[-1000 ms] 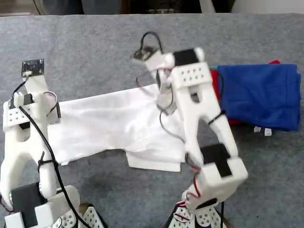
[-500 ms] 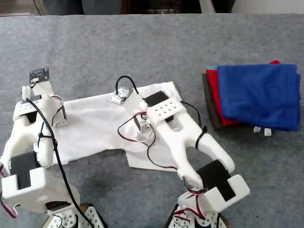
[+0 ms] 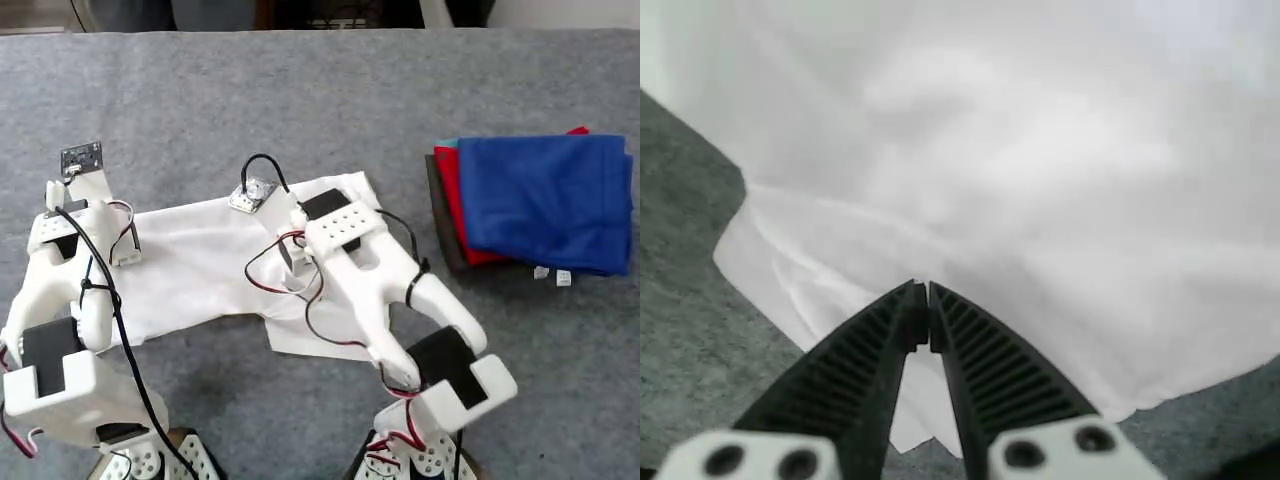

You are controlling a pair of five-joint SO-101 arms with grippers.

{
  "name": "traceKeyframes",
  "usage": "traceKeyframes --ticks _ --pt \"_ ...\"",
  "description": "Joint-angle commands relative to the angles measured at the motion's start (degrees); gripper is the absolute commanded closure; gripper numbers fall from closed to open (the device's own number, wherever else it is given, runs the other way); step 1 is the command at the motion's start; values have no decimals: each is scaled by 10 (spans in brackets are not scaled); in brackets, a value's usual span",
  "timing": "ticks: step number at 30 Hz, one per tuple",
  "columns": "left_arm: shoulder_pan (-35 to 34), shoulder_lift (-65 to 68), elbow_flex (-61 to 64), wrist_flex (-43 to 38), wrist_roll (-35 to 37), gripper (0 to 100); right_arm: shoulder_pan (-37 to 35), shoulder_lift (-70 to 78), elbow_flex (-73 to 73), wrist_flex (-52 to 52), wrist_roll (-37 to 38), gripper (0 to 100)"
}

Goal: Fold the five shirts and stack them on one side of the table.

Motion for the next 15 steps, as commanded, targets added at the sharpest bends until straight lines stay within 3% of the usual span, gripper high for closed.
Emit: traceKeyframes --ticks 1,6,12,15 --pt "2 0 -2 -7 4 972 -7 4 -17 21 -3 984" --pt "1 1 -2 -7 4 971 -69 -3 -5 77 0 984" --pt "1 1 -2 -7 1 971 -190 -17 121 -2 -2 984" --pt "0 1 -2 -7 0 971 -193 -33 141 3 -3 984"
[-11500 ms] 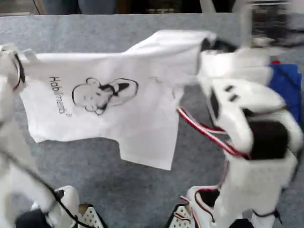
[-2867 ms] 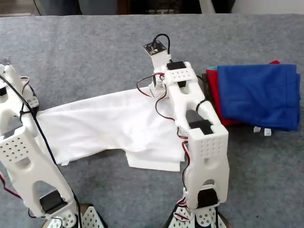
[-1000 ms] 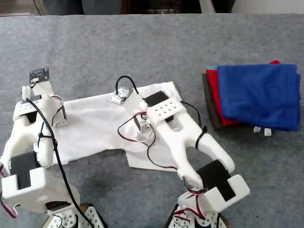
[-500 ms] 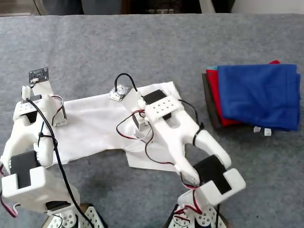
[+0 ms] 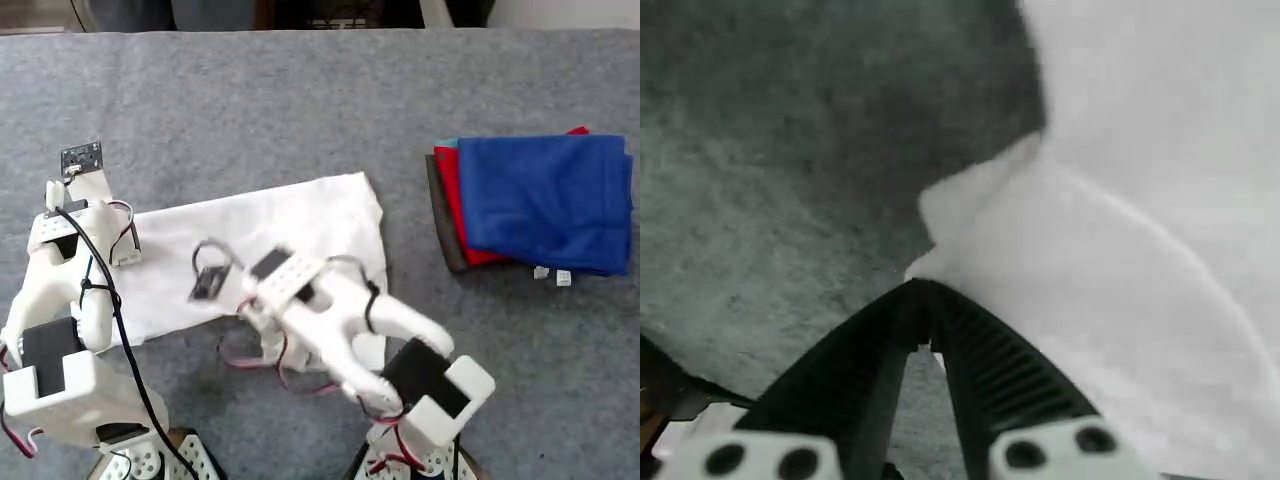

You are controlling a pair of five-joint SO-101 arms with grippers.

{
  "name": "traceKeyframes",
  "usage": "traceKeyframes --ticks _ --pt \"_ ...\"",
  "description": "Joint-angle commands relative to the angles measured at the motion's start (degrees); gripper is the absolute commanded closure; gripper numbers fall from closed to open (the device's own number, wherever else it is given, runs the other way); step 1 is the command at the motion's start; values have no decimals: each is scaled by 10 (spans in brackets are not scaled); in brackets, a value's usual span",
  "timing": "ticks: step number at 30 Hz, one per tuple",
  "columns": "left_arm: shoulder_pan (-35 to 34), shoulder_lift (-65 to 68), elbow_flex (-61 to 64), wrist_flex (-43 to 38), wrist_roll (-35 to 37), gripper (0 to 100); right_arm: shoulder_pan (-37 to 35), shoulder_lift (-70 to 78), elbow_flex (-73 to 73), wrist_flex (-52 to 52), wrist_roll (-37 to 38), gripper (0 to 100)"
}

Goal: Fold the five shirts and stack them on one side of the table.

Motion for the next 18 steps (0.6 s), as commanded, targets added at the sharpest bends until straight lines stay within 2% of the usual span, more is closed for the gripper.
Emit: traceKeyframes --ticks 1,9,13,18 --pt "0 1 -2 -7 0 971 4 -43 13 11 -4 984" --pt "0 1 -2 -7 0 971 170 -195 -81 81 -1 984" --pt "0 -3 -3 -7 -1 971 257 -208 -163 47 -2 984" --pt "0 -20 -14 -10 -1 971 334 -108 -235 -53 -6 984"
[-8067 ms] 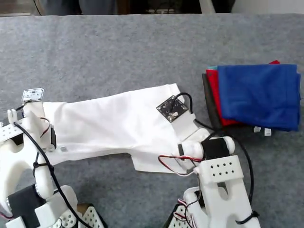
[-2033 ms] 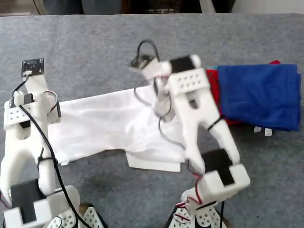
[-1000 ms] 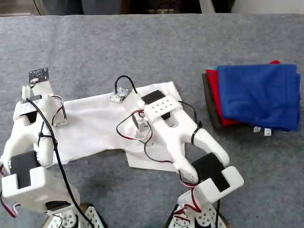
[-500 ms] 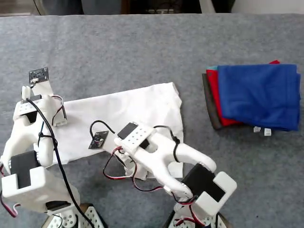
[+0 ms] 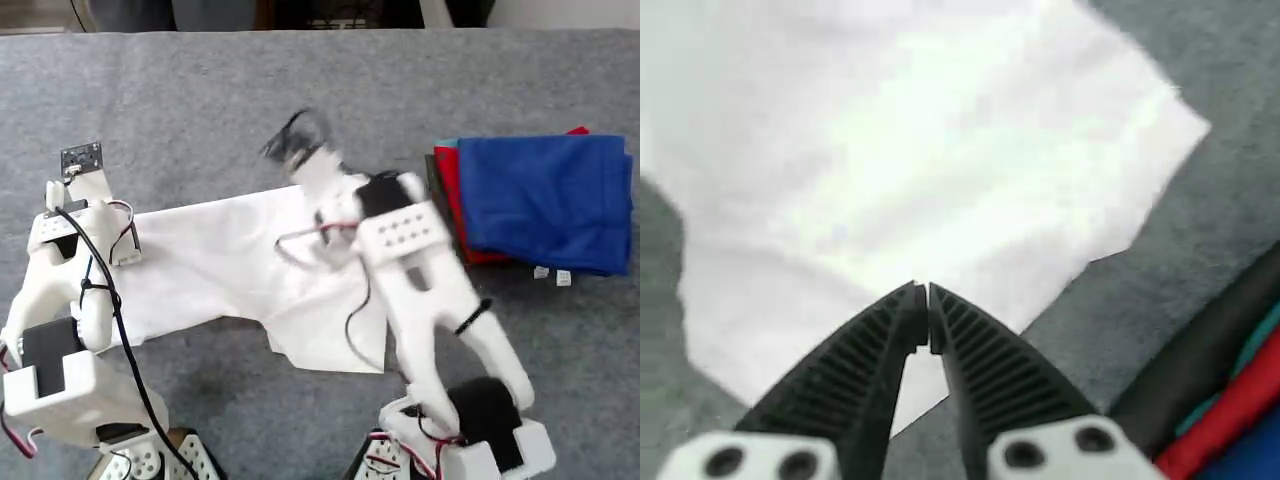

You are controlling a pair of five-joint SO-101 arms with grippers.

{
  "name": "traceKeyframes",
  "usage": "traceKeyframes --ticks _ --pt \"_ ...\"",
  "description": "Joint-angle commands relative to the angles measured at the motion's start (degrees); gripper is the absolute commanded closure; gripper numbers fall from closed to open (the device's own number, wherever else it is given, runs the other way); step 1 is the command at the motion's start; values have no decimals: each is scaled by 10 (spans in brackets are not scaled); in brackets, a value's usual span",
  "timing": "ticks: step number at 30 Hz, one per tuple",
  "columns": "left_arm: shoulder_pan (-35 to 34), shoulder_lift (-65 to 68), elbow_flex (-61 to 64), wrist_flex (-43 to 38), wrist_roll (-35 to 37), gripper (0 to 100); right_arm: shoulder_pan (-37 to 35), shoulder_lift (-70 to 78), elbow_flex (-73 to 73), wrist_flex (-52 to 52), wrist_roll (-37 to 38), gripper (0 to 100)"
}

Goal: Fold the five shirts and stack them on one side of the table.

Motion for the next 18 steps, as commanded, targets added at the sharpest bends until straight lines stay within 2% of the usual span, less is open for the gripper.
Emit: traceKeyframes --ticks 1,4,8,15,18 --pt "1 -25 -11 -11 -1 971 52 76 -72 -63 -4 984" --pt "4 -19 1 -33 4 971 80 187 -128 -104 -12 984" --pt "5 -15 11 -50 4 971 111 335 -231 -139 -63 984" --pt "2 -14 15 -53 0 971 135 505 -426 -138 -104 984" --pt "1 -14 30 -80 -1 971 134 527 -482 -96 -102 984"
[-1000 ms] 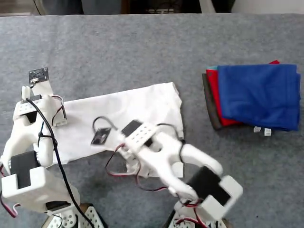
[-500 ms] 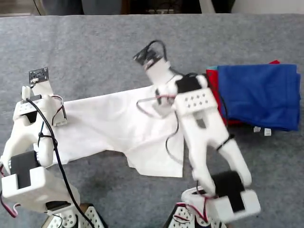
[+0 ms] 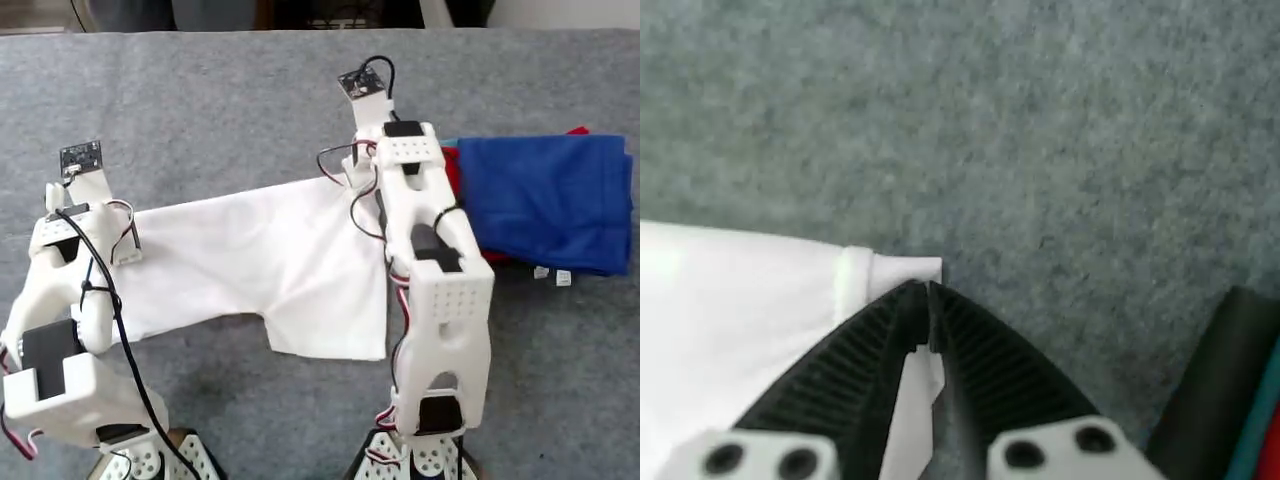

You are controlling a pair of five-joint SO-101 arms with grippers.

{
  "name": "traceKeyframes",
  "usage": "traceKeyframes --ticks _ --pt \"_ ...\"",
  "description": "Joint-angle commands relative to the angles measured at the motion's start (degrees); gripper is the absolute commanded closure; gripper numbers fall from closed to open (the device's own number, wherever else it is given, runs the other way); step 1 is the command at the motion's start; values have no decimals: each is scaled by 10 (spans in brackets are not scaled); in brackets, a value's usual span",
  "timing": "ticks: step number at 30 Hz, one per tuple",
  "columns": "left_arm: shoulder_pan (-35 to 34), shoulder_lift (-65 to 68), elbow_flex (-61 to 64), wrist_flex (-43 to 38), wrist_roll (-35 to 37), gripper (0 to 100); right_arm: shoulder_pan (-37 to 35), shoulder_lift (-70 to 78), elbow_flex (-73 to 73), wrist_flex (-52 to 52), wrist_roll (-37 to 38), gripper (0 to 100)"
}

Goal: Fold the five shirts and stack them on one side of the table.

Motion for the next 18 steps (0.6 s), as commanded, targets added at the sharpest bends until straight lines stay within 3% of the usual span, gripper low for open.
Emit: traceKeyframes --ticks 1,7,12,15,18 --pt "0 -11 12 -37 -2 971 6 5 -91 48 -4 984" --pt "0 -14 15 -40 -2 971 2 -4 -195 217 1 984" --pt "0 -14 15 -40 1 971 -18 -18 -290 420 106 984" --pt "0 -14 15 -40 1 971 -23 -63 -277 429 132 984" --pt "0 -15 15 -40 2 971 -46 -154 -164 429 187 985"
